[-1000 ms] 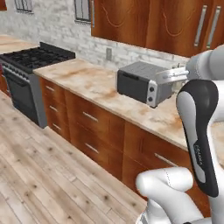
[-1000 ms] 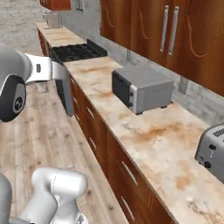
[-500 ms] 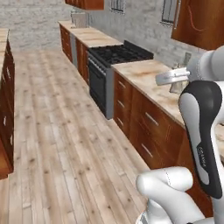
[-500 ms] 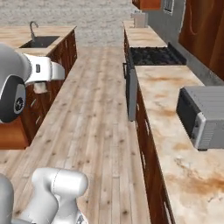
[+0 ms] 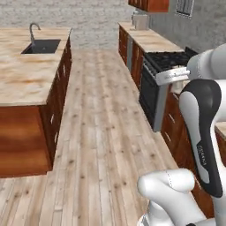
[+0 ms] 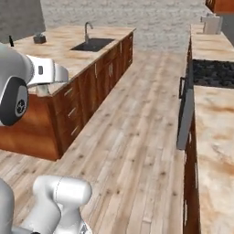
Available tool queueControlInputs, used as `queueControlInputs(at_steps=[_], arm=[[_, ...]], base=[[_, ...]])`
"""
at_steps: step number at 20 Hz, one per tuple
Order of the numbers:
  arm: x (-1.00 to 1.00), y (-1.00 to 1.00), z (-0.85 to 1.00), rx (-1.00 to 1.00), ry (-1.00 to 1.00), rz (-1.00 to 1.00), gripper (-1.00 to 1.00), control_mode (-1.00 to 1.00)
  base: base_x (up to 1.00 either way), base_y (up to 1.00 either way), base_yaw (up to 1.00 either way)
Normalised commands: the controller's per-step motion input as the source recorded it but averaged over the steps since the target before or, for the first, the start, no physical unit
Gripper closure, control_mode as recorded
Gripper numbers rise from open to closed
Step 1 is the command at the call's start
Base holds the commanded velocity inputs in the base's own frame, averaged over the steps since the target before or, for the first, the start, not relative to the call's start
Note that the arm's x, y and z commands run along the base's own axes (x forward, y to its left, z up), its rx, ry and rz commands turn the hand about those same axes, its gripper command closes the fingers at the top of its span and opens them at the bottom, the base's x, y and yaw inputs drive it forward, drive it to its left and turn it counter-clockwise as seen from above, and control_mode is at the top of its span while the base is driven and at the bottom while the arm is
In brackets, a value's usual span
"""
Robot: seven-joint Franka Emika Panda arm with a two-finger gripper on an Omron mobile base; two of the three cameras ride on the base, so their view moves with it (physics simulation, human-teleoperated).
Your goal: Get the candle and the beer from the cabinet and move them to the dining counter.
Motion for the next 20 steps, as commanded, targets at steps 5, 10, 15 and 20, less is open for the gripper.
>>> queueControlInputs(at_steps=[5,10,15,20], arm=[[0.0,0.0,0.0,0.0,0.0,0.0,1.0,1.0],[0.0,0.0,0.0,0.0,0.0,0.0,1.0,1.0],[0.0,0.0,0.0,0.0,0.0,0.0,1.0,1.0],[0.0,0.0,0.0,0.0,0.0,0.0,1.0,1.0]], base=[[0.08,0.03,0.94],[0.1,-0.01,0.99],[0.93,-0.19,0.52],[1.0,-0.4,0.05]])
